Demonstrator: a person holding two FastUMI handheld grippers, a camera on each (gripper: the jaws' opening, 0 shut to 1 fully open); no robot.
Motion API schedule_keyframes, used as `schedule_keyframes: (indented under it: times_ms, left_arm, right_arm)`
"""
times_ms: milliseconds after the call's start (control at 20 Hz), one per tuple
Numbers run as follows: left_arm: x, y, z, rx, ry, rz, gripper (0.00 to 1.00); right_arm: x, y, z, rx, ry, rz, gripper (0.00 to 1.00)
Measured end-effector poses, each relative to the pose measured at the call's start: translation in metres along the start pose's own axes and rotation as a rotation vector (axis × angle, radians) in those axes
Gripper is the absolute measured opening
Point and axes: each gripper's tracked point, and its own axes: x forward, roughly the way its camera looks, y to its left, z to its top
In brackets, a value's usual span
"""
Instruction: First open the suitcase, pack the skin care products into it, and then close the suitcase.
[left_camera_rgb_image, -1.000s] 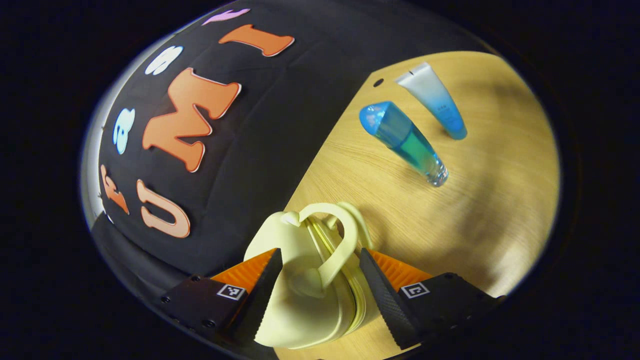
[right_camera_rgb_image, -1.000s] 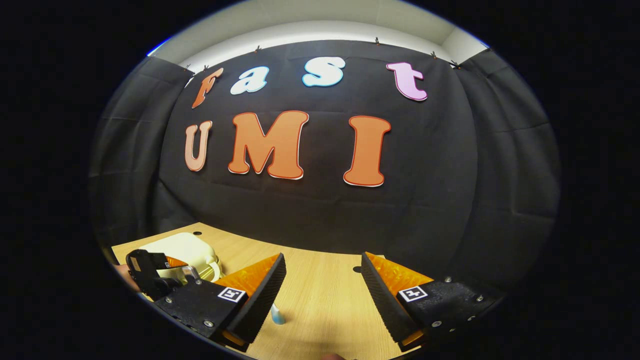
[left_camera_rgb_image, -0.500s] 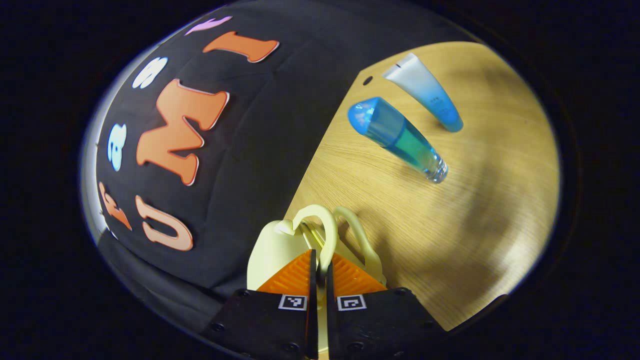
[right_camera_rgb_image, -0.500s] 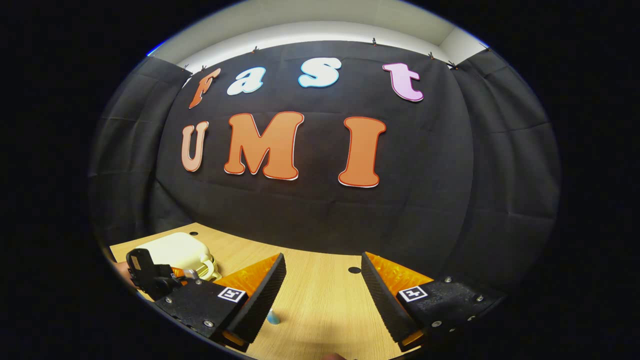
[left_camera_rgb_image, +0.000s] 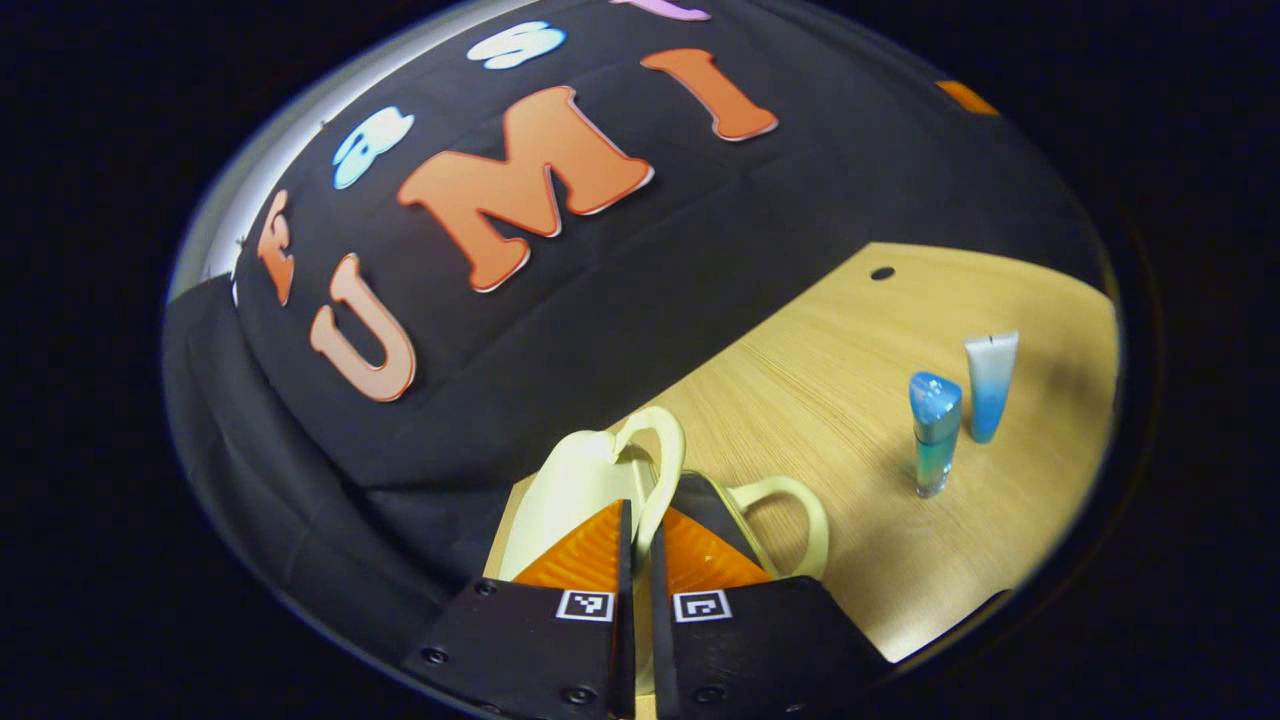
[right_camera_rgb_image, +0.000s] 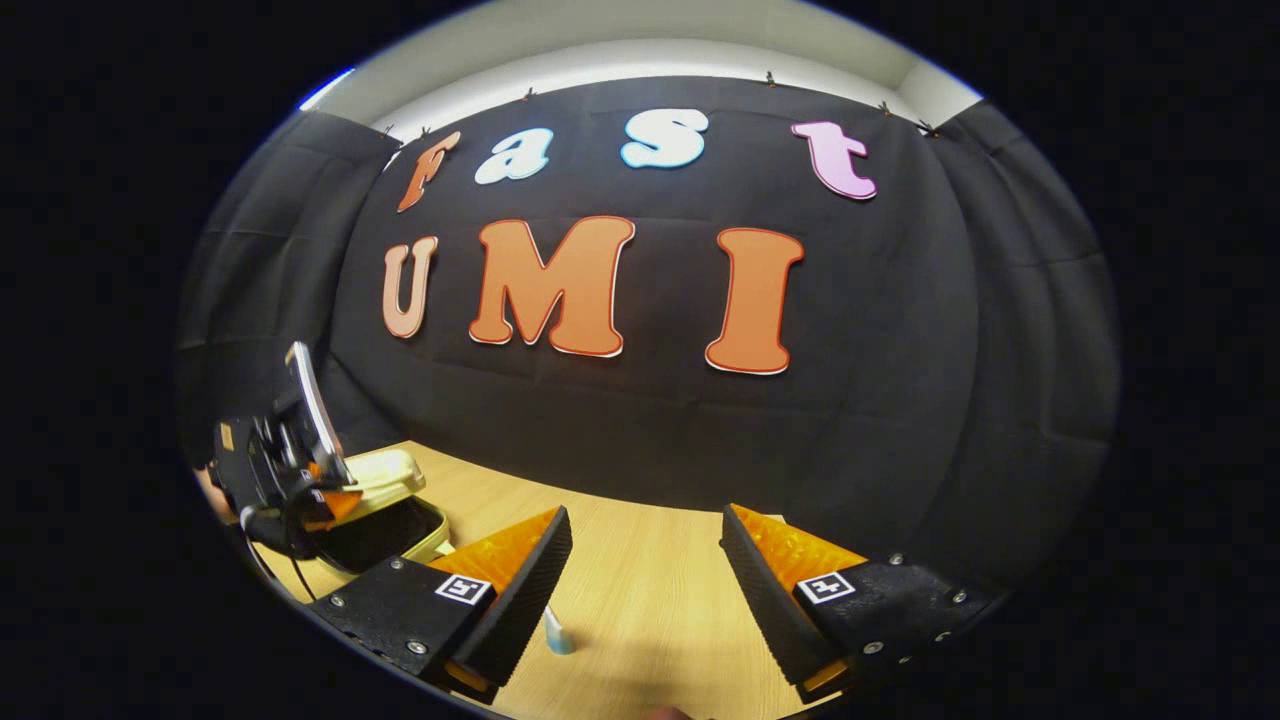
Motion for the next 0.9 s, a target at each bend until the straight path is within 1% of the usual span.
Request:
schedule_keyframes:
  times_ms: [150,400,500,650,750,900]
  left_arm:
    - [-0.002,0.014,0.007,-0.145,-0.022,0.034,0.07]
    - [-0.005,0.029,0.014,-0.327,-0.052,0.095,0.07]
    - [-0.006,0.033,0.017,-0.423,-0.065,0.097,0.07]
    - [-0.005,0.038,0.019,-0.544,-0.078,0.103,0.07]
    - [-0.006,0.043,0.020,-0.611,-0.085,0.101,0.07]
    - [-0.006,0.050,0.017,-0.652,-0.068,0.117,0.07]
  right_arm:
    - [0.004,0.009,-0.002,-0.008,0.004,0.023,0.95]
    - [0.012,0.030,-0.006,-0.004,0.028,0.052,0.96]
    - [0.013,0.043,-0.002,-0.014,0.031,0.064,0.95]
    - [0.017,0.060,0.001,-0.024,0.044,0.061,0.95]
    - [0.018,0.078,0.006,0.003,0.051,0.062,0.96]
    - [0.027,0.105,0.010,0.023,0.063,0.066,0.95]
